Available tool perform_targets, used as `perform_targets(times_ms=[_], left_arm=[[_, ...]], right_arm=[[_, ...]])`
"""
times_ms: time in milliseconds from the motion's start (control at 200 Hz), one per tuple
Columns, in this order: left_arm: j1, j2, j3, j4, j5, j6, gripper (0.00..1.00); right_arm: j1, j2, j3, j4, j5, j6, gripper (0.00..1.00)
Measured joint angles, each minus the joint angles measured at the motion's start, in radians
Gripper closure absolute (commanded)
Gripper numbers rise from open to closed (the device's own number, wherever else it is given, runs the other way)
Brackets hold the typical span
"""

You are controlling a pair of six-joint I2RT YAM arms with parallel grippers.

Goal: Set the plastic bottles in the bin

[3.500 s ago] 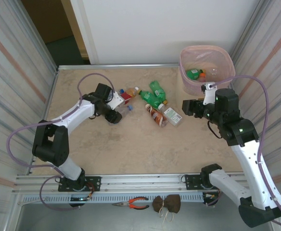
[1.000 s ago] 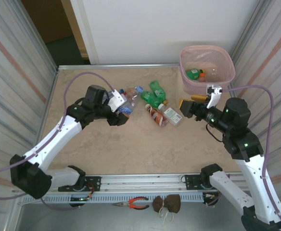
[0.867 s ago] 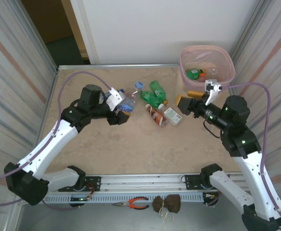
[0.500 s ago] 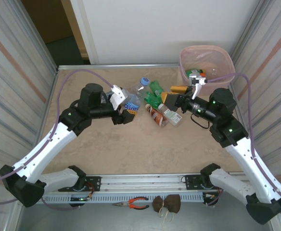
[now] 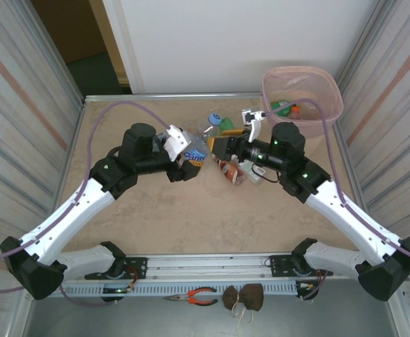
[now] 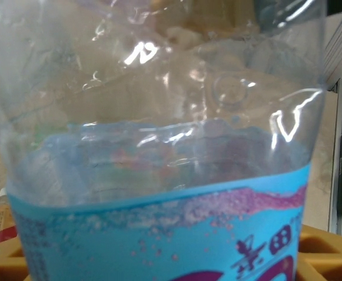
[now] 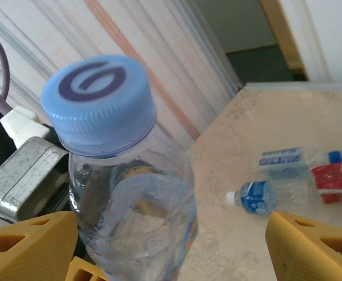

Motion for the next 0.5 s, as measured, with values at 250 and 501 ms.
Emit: perform_targets(times_ms=[250, 501], left_arm=[[-0.020, 0.000, -0.045, 0.022, -0.020, -0.002, 0.38], [-0.024, 0.000, -0.065, 0.046, -0.023, -0.002, 0.37]], right_arm=[[0.062, 0.040, 0.005, 0.032, 0.041, 0.034, 0.25], [0.061, 0.057, 0.015, 0.041, 0.092, 0.066, 0.38]])
